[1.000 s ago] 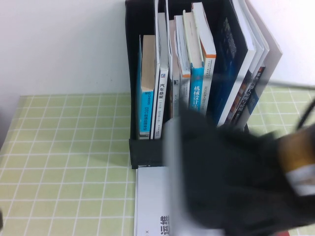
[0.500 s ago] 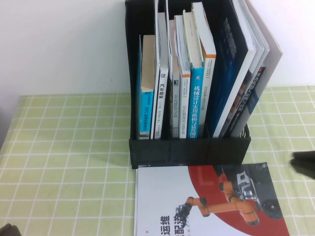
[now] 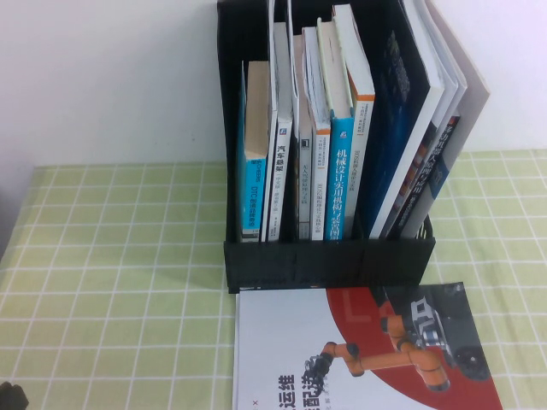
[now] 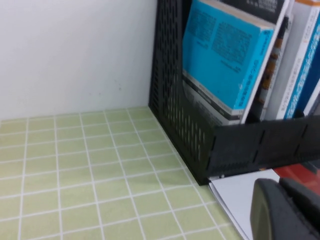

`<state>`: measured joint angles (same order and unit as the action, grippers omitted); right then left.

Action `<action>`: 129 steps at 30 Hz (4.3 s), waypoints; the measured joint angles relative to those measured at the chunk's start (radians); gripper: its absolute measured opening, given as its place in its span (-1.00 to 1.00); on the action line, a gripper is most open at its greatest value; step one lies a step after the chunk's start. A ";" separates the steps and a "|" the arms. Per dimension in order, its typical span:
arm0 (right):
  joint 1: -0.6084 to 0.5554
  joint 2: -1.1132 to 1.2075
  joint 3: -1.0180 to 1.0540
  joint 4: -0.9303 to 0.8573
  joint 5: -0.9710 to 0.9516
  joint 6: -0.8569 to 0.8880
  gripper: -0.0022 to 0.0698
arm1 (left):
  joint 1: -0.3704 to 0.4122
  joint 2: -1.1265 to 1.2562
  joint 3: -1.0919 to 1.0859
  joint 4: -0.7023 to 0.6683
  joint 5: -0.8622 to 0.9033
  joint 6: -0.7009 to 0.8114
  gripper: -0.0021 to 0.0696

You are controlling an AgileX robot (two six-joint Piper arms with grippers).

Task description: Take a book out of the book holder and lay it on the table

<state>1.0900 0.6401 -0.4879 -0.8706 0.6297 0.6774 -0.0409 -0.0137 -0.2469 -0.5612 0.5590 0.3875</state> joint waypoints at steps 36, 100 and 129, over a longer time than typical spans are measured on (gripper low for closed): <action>0.000 -0.001 0.002 -0.018 0.066 0.042 -0.94 | 0.000 0.000 0.265 0.548 -0.207 -0.539 -0.95; -0.997 -0.634 0.515 0.394 -0.583 -0.053 -0.95 | 0.000 0.000 0.267 0.456 -0.207 -0.571 -0.95; -1.152 -0.649 0.516 0.954 -0.271 -0.737 -0.95 | 0.000 0.000 0.267 0.456 -0.207 -0.571 -0.95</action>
<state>-0.0618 -0.0092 0.0285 0.0835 0.3584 -0.0601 -0.0409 -0.0137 0.0201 -0.1049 0.3524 -0.1838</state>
